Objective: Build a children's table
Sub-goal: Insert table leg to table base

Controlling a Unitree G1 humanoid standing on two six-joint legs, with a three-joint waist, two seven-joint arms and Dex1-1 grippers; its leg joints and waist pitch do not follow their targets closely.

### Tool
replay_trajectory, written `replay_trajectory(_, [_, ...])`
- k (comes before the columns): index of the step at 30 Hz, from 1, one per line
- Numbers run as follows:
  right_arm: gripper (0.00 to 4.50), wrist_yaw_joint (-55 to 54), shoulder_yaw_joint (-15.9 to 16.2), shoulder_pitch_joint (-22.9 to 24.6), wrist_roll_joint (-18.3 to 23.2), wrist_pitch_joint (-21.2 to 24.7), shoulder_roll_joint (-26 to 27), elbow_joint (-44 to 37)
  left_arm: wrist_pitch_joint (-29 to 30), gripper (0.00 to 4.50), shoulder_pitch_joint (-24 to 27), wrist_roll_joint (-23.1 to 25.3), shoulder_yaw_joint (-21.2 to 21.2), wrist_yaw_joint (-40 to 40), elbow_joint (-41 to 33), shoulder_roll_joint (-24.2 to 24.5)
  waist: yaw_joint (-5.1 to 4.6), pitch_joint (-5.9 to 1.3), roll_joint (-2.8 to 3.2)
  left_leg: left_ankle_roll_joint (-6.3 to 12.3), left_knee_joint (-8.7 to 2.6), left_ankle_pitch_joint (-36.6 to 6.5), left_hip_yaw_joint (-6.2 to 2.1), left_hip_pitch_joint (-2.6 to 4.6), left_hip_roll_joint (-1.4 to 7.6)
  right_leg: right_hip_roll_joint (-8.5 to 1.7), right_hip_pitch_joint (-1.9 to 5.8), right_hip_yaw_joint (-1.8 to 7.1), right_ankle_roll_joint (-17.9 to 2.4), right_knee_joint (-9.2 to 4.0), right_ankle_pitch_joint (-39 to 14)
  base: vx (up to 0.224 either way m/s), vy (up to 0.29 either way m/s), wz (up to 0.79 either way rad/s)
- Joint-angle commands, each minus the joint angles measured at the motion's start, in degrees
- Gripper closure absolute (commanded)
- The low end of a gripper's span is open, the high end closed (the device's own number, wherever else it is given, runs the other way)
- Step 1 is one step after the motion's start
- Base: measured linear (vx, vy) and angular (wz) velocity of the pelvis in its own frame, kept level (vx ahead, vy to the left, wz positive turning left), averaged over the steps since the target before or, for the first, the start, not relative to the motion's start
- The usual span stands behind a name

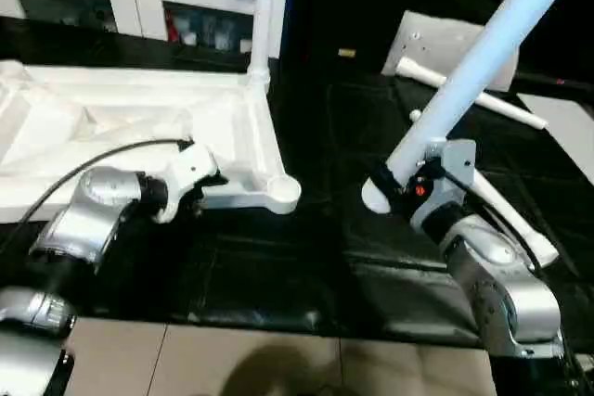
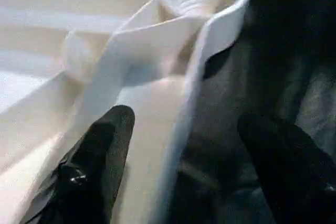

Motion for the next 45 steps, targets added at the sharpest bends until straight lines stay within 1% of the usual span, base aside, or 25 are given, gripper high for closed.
replay_trajectory(1, [2.58, 0.0, -0.3, 0.0, -0.2, -0.4, -0.5, -0.5, -1.9, 1.19, -1.4, 1.2, -0.9, -1.7, 2.4, -0.7, 0.06, -3.54, 1.43, 0.97, -4.93, 3.4, -0.33, -0.39, 4.23, -4.98, 3.57, 2.57, -11.9, -3.26, -0.7, 0.0, 0.0, 0.0])
replay_trajectory(2, [2.58, 0.4, 0.0, 0.4, -0.2, -0.4, -0.7, -0.8, -2.1, 1.31, -2.7, 1.1, -0.8, -2.3, 4.0, -1.2, 0.26, -3.24, 2.55, 0.46, -5.09, 1.7, -0.33, -0.36, 4.27, -5.08, 3.52, 2.62, -12.6, -3.19, -1.5, 0.0, 0.0, 0.0])
replay_trajectory(3, [2.58, 0.6, 0.1, 0.6, -0.2, -0.4, -0.7, -0.9, -2.2, 1.42, -3.2, 1.0, -0.7, -2.7, 4.6, -1.5, 0.14, -3.23, 1.98, 0.38, -5.12, 0.5, -0.07, -0.33, 4.23, -4.89, 3.48, 2.62, -12.6, -3.65, -2.6, 0.0, 0.0, 0.0])
replay_trajectory(6, [2.58, 1.3, 0.6, 1.4, -0.4, -0.7, -1.1, -1.2, -2.4, 1.61, -5.9, 0.7, -0.6, -5.1, 8.3, -2.8, 0.38, -3.01, 2.0, -0.12, -5.24, -1.0, -0.07, -0.2, 4.48, -5.17, 3.56, 2.74, -13.5, -3.62, -3.1, 0.0, 0.0, 0.0])
replay_trajectory(7, [2.58, 1.3, 0.7, 1.7, -0.5, -0.6, -1.2, -1.4, -2.9, 1.86, -6.8, 0.9, -0.7, -6.1, 10.1, -3.3, 0.47, -3.02, 1.96, -0.14, -5.28, -1.1, -0.1, -0.21, 4.56, -5.24, 3.7, 2.76, -13.6, -3.56, -3.6, 0.0, 0.0, 0.0])
replay_trajectory(11, [2.58, 1.1, 0.7, 2.1, -0.3, -0.4, -1.0, -1.9, -4.6, 1.99, -8.9, 1.8, -1.0, -6.9, 14.4, -4.4, 0.58, -2.7, 1.5, -0.38, -5.44, -2.4, 0.03, -0.38, 4.51, -5.32, 3.66, 2.92, -12.5, -4.21, -8.2, 0.0, 0.0, 0.0])
replay_trajectory(13, [2.58, 0.8, 0.9, 2.2, -0.2, -0.3, -0.7, -1.8, -6.5, 2.28, -11.0, 2.5, -0.4, -6.8, 18.8, -6.0, 0.65, -2.64, 1.47, -0.1, -5.48, -2.6, 0.15, -0.33, 4.46, -5.25, 3.54, 2.98, -11.8, -4.5, -10.0, 0.0, 0.0, 0.0])
replay_trajectory(16, [2.58, 0.7, 1.2, 2.1, -0.4, -0.3, -0.6, -1.8, -6.9, 2.36, -11.5, 2.8, -0.4, -6.8, 19.8, -6.5, 0.62, -2.74, 1.43, -0.01, -5.54, -1.9, 0.0, -0.32, 4.83, -5.46, 3.58, 2.92, -12.2, -4.18, -8.3, 0.0, 0.0, 0.0])
replay_trajectory(17, [2.58, 0.6, 1.4, 2.1, -0.4, -0.2, -0.4, -1.9, -7.0, 2.45, -11.6, 3.1, -0.6, -6.7, 20.1, -6.7, 0.56, -2.79, 1.37, 0.26, -5.46, -1.2, 0.06, -0.27, 4.82, -5.44, 3.57, 2.91, -12.6, -4.09, -7.0, 0.0, 0.0, 0.0])
replay_trajectory(18, [2.58, 0.6, 1.4, 2.1, -0.4, -0.2, -0.3, -1.9, -7.1, 2.72, -11.7, 3.2, -0.6, -6.7, 20.4, -6.8, 0.56, -2.77, 1.38, 0.42, -5.46, -1.0, 0.07, -0.27, 4.81, -5.42, 3.56, 2.9, -12.8, -4.06, -6.5, 0.0, 0.0, 0.0])
replay_trajectory(19, [2.58, 0.6, 1.5, 2.1, -0.4, -0.2, -0.3, -2.0, -7.2, 2.75, -11.8, 3.3, -0.6, -6.8, 20.6, -6.9, 0.51, -2.8, 1.32, 0.71, -5.43, -0.7, 0.14, -0.27, 4.77, -5.4, 3.59, 2.9, -13.1, -4.03, -5.9, 0.0, 0.0, 0.0])
replay_trajectory(20, [2.58, 0.6, 1.7, 2.2, -0.4, 0.0, -0.1, -2.3, -7.7, 2.76, -12.0, 4.0, -0.9, -6.6, 21.7, -7.2, 0.5, -2.84, 1.21, 0.95, -5.42, -0.4, 0.17, -0.3, 4.76, -5.43, 3.67, 2.91, -13.2, -4.08, -5.9, 0.0, 0.0, 0.0])
replay_trajectory(21, [2.58, 0.6, 1.8, 2.3, -0.4, 0.0, -0.1, -2.3, -7.9, 2.83, -12.1, 4.2, -1.1, -6.6, 21.9, -7.3, 0.5, -2.81, 1.33, 1.08, -5.45, -0.3, 0.16, -0.24, 4.83, -5.46, 3.62, 2.9, -13.3, -4.07, -5.9, 0.0, 0.0, 0.0])
replay_trajectory(24, [2.58, 0.8, 2.1, 2.5, -0.5, 0.0, -0.1, -2.5, -8.7, 3.23, -12.6, 5.2, -1.3, -6.4, 23.5, -7.5, 0.49, -2.79, 1.28, 1.37, -5.5, -0.6, 0.16, -0.16, 4.94, -5.52, 3.53, 2.91, -13.5, -4.11, -5.9, 0.0, 0.0, 0.0])
replay_trajectory(26, [2.58, 0.8, 2.4, 2.7, -0.5, 0.1, -0.1, -2.6, -9.9, 3.32, -13.1, 6.5, -1.6, -6.1, 25.0, -7.6, 0.48, -2.72, 1.3, 1.34, -5.61, -1.0, 0.09, -0.16, 5.01, -5.52, 3.52, 2.91, -13.3, -4.22, -6.4, 0.0, 0.0, 0.0])
replay_trajectory(28, [2.58, 0.8, 2.4, 2.6, -0.5, 0.0, -0.1, -2.6, -10.2, 3.58, -13.2, 6.8, -1.7, -6.0, 25.4, -7.6, 0.54, -2.68, 1.28, 1.05, -5.65, -1.6, 0.05, -0.16, 5.02, -5.61, 3.54, 2.95, -13.0, -4.25, -7.3, 0.0, 0.0, 0.0])
replay_trajectory(31, [2.58, 0.8, 2.4, 2.3, -0.4, -0.1, -0.1, -2.3, -10.5, 3.74, -13.5, 7.6, -1.7, -6.0, 26.1, -7.6, 0.53, -2.74, 1.34, 0.75, -5.63, -1.7, 0.04, -0.15, 5.07, -5.7, 3.53, 3.02, -13.1, -4.24, -7.4, 0.0, 0.0, 0.0])
replay_trajectory(34, [2.58, 0.9, 2.4, 2.0, -0.2, -0.3, -0.1, -1.9, -10.3, 4.1, -13.5, 6.7, -0.9, -7.9, 26.0, -8.1, 0.55, -2.86, 1.33, 0.97, -5.59, -0.5, 0.08, -0.09, 5.06, -5.68, 3.56, 2.97, -13.7, -4.03, -5.2, 0.0, 0.0, 0.0])
replay_trajectory(36, [2.58, 1.2, 2.5, 1.7, -0.1, -0.2, -0.2, -1.7, -9.4, 4.16, -13.4, 5.6, 0.0, -9.6, 25.5, -8.5, 0.56, -2.97, 1.39, 1.29, -5.52, 0.7, 0.14, -0.06, 5.01, -5.7, 3.64, 2.94, -14.3, -3.84, -3.1, 0.0, 0.0, 0.0])
replay_trajectory(39, [2.58, 2.3, 2.9, 1.3, 0.2, 0.1, -0.7, -1.3, -8.0, 4.44, -12.9, 4.3, 0.7, -12.2, 24.6, -9.1, 0.43, -3.1, 1.44, 2.08, -5.49, 2.3, 0.15, 0.08, 5.07, -5.66, 3.71, 2.75, -15.7, -3.47, 0.9, 0.0, 0.0, 0.0])
replay_trajectory(40, [2.58, 3.6, 3.5, 0.7, 0.4, 0.3, -1.2, -0.8, -7.9, 4.47, -11.1, 4.1, 0.6, -13.0, 23.0, -9.7, 0.52, -3.16, 1.59, 2.87, -5.41, 3.0, 0.16, 0.06, 5.1, -5.8, 3.83, 2.75, -16.7, -3.3, 2.8, 0.0, 0.0, 0.0])
replay_trajectory(41, [2.58, 4.0, 3.7, 0.4, 0.5, 0.4, -1.3, -0.5, -8.3, 4.49, -10.5, 4.3, 0.5, -12.9, 22.6, -9.9, 0.44, -3.17, 1.5, 3.08, -5.42, 3.2, 0.15, -0.01, 5.16, -5.82, 3.89, 2.73, -17.0, -3.29, 3.2, 0.0, 0.0, 0.0])
replay_trajectory(42, [2.58, 4.8, 4.3, -0.5, 0.6, 0.5, -1.4, 0.0, -9.5, 4.5, -8.6, 4.8, 0.1, -10.5, 21.7, -10.3, 0.42, -3.25, 1.28, 3.56, -5.3, 3.1, 0.21, -0.07, 5.15, -5.83, 3.99, 2.71, -17.3, -3.29, 3.1, 0.0, 0.0, 0.0])
replay_trajectory(43, [2.58, 4.8, 4.3, -0.5, 0.6, 0.5, -1.4, 0.0, -9.5, 4.5, -8.6, 4.8, 0.1, -10.5, 21.7, -10.3, 0.34, -3.2, 1.33, 3.67, -5.35, 2.6, 0.2, -0.09, 5.22, -5.92, 4.0, 2.72, -17.4, -3.35, 2.3, 0.0, 0.0, 0.0])
replay_trajectory(45, [2.58, 6.4, 5.3, -1.8, 0.7, 0.5, -1.8, 0.3, -9.3, 4.5, -6.7, 4.4, 0.8, -7.6, 20.1, -10.9, 0.53, -2.96, 0.98, 3.13, -5.47, -0.7, 0.38, 0.02, 5.31, -5.98, 3.83, 2.86, -16.3, -4.1, -4.4, 0.0, 0.0, 0.0])
